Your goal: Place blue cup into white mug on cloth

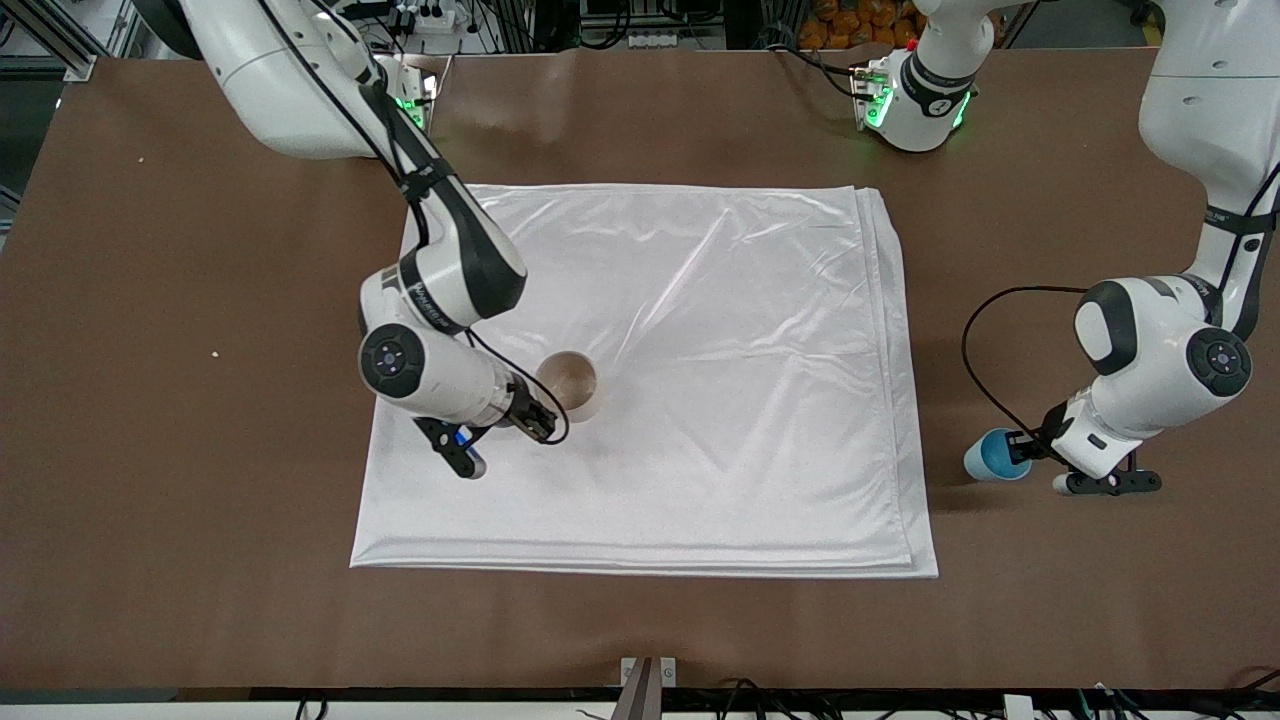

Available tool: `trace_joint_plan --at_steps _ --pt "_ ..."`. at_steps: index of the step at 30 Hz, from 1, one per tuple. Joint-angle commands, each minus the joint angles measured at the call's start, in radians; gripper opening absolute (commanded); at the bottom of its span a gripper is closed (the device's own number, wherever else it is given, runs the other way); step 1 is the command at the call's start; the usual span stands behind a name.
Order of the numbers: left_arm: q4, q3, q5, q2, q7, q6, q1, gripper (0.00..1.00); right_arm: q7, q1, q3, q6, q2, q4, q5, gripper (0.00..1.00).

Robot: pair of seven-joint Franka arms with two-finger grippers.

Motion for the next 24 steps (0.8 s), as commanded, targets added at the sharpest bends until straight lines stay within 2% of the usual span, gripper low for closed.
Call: trace_joint_plan --at_steps 1,6,20,21,22,23,24 --pt "0.002 0.000 0.021 -0.047 0.007 -0.048 -0.020 0.00 0.104 0.063 -0.011 0.072 0.035 0.011 0.021 0.00" --pt "0.020 0.000 0.048 -0.062 -0.003 -0.089 -0.040 0.00 0.167 0.112 -0.016 0.135 0.062 0.013 0.015 0.00" --pt "0.072 -0.002 0.064 -0.090 -0.007 -0.175 -0.070 0.00 0.196 0.152 -0.018 0.140 0.091 0.013 0.013 0.01" --pt "0.079 -0.002 0.067 -0.090 -0.009 -0.178 -0.070 0.00 0.198 0.152 -0.018 0.140 0.093 0.013 0.015 0.02" --pt "0.085 -0.002 0.071 -0.091 -0.009 -0.186 -0.072 0.00 0.198 0.150 -0.018 0.138 0.093 0.013 0.015 0.09" --pt "0.089 -0.002 0.072 -0.093 -0.009 -0.195 -0.075 0.00 0.198 0.149 -0.018 0.138 0.093 0.013 0.015 0.17" --pt "0.091 -0.002 0.072 -0.097 -0.009 -0.204 -0.081 0.00 0.199 0.147 -0.018 0.138 0.093 0.013 0.016 0.30"
